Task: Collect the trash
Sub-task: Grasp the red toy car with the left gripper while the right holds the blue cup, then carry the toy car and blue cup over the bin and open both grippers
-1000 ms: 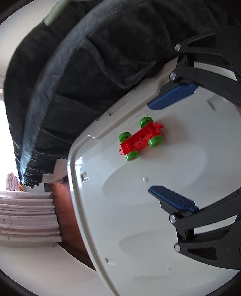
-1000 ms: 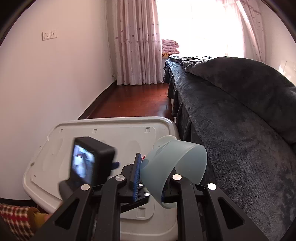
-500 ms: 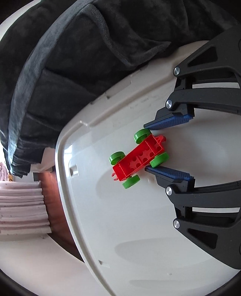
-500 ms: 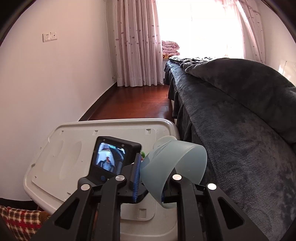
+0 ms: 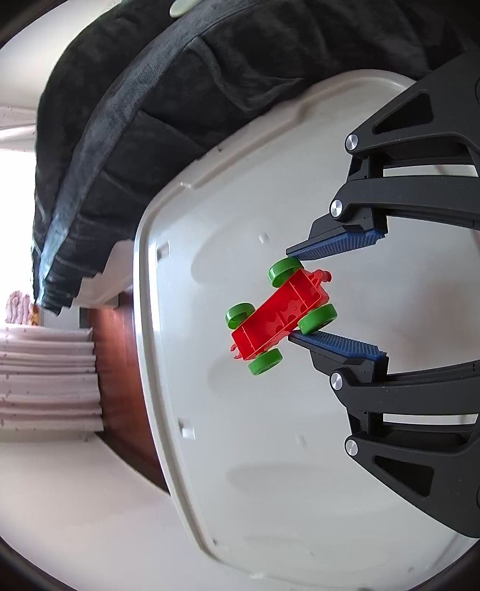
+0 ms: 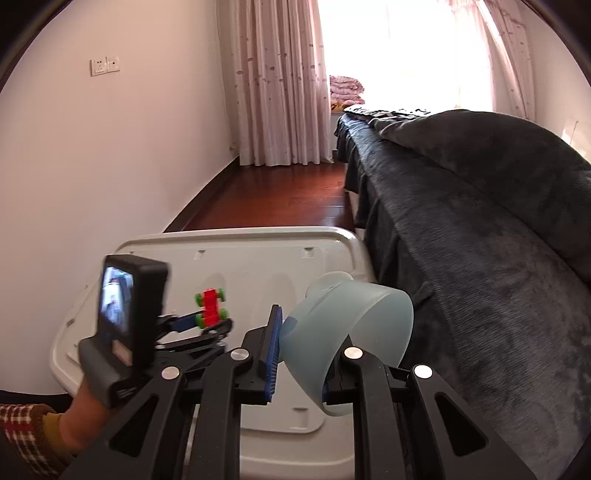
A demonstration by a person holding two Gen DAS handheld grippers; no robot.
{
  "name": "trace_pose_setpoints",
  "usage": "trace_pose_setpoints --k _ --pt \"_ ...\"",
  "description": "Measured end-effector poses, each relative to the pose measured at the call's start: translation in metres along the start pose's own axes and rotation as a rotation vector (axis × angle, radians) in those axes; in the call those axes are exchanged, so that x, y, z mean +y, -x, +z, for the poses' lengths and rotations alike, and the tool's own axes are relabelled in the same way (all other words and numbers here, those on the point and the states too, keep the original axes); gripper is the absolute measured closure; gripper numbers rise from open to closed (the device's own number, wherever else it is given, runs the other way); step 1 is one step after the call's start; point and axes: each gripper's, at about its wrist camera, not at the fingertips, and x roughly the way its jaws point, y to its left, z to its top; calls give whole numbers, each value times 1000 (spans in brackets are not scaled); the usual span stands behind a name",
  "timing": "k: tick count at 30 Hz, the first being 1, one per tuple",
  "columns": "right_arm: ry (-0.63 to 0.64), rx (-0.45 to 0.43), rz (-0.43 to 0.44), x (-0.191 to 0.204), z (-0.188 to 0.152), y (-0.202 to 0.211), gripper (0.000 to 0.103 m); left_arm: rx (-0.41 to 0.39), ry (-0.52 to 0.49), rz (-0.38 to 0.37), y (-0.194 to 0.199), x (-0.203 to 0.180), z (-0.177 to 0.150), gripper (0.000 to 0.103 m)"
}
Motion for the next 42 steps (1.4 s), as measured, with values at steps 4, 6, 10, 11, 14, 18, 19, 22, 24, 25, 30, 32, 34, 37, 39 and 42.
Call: trace_pose_setpoints --k 4,6,10,11,14,18,19,22,24,25,30,32,34,37,39,42 --pt "25 11 19 23 -8 5 87 -14 22 11 31 24 -16 64" --pt "33 19 37 37 -15 8 87 -26 25 20 50 34 -27 64" --pt "51 42 83 73 -39 18 87 -44 53 31 89 57 -56 64" --pt "53 48 91 80 -44 20 87 -47 54 36 97 62 -64 64" --pt "50 76 128 103 -68 26 87 -51 55 49 126 77 -94 64" --pt "40 125 164 128 -102 32 87 -24 55 60 153 88 -140 64" --pt "38 145 170 134 -113 32 87 -18 59 62 157 90 -148 64" --pt "23 209 181 145 -144 29 87 14 75 75 166 98 -181 64" --pt "29 273 180 152 -170 25 87 38 94 85 168 104 -200 64" --pt "37 290 175 156 -178 23 87 49 103 87 169 107 -208 64" --pt "64 376 155 169 -213 11 87 102 135 108 160 116 -240 64" --pt "82 383 140 174 -221 8 87 126 150 105 154 120 -250 64" --pt "115 390 122 178 -227 5 86 140 159 104 151 120 -253 64" --pt "121 394 111 181 -237 5 69 140 165 104 148 119 -252 62" --pt "127 385 80 180 -239 4 51 128 175 103 150 119 -250 56" --pt "155 352 45 180 -237 7 47 105 179 114 153 118 -248 44"
